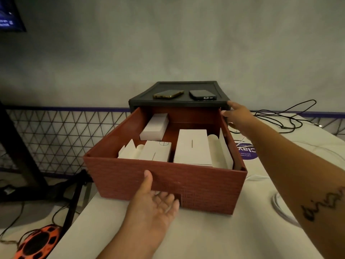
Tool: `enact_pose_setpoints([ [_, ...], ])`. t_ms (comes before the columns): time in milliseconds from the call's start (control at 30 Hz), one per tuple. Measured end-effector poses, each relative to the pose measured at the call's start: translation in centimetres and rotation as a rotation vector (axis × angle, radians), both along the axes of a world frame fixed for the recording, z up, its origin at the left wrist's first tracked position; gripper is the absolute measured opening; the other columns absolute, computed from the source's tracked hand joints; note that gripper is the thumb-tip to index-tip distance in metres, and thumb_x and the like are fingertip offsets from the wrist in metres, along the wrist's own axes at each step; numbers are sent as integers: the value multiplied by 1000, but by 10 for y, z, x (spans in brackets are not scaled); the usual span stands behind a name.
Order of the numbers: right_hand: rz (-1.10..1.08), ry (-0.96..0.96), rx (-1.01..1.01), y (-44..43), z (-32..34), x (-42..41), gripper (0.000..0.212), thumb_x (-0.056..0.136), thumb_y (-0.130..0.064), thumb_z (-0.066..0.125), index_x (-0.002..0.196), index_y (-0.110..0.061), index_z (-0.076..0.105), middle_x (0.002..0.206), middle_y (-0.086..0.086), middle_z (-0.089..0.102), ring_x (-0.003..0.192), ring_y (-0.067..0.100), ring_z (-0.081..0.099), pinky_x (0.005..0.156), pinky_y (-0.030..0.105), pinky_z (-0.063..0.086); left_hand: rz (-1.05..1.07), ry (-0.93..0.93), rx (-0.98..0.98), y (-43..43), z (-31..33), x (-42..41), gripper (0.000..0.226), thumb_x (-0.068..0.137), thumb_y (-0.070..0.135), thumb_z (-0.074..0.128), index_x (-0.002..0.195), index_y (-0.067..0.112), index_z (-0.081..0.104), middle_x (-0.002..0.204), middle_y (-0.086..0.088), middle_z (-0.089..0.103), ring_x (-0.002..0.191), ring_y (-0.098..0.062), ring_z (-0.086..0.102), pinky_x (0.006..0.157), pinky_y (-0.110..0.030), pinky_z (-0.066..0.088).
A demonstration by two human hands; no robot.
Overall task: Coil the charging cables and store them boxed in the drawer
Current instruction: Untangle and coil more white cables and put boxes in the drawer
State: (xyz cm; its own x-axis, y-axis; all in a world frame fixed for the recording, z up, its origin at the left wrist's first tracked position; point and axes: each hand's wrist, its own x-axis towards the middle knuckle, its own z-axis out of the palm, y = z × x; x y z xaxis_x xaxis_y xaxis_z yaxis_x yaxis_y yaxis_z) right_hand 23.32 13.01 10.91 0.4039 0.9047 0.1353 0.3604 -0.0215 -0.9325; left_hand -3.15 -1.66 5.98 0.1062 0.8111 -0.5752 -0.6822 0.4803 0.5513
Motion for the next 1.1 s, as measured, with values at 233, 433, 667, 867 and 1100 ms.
enact_pose_setpoints([
  [233,39,170,52,-62,-15,-37,40,91,-18,56,131,-20,53,122,7,59,101,20,56,86,31,47,-626,54,282,-19,43,-8,42,53,31,69,82,1,65,85,-19,66,67,-27,63,62,-36,56],
  [433,112,329,41,-117,-34,-54,48,90,-15,56,135,-27,48,137,-4,50,122,18,51,104,41,42,-456,641,703,28,81,24,28,85,23,63,109,10,62,103,-4,61,96,-15,60,88,-29,51],
  [667,205,319,133,-173,-44,-70,43,89,-26,59,125,-45,45,119,-18,55,94,-6,58,78,18,48,-764,1360,533,99,64,47,63,87,41,60,140,16,38,143,-9,41,121,-30,47,99,-43,43],
  [867,122,-134,174,-190,-55,-80,38,80,-30,71,106,-47,49,118,-17,51,103,-8,48,70,0,41,-937,1460,538,99,60,51,69,88,35,62,144,10,30,150,-11,32,133,-29,36,104,-40,33],
  [1100,-2,-467,215,-188,-52,-83,18,82,-35,66,83,-24,52,99,-14,52,86,2,48,66,9,37,-948,1386,448,101,59,42,75,82,39,68,142,9,35,147,-12,36,130,-30,41,107,-43,36],
])
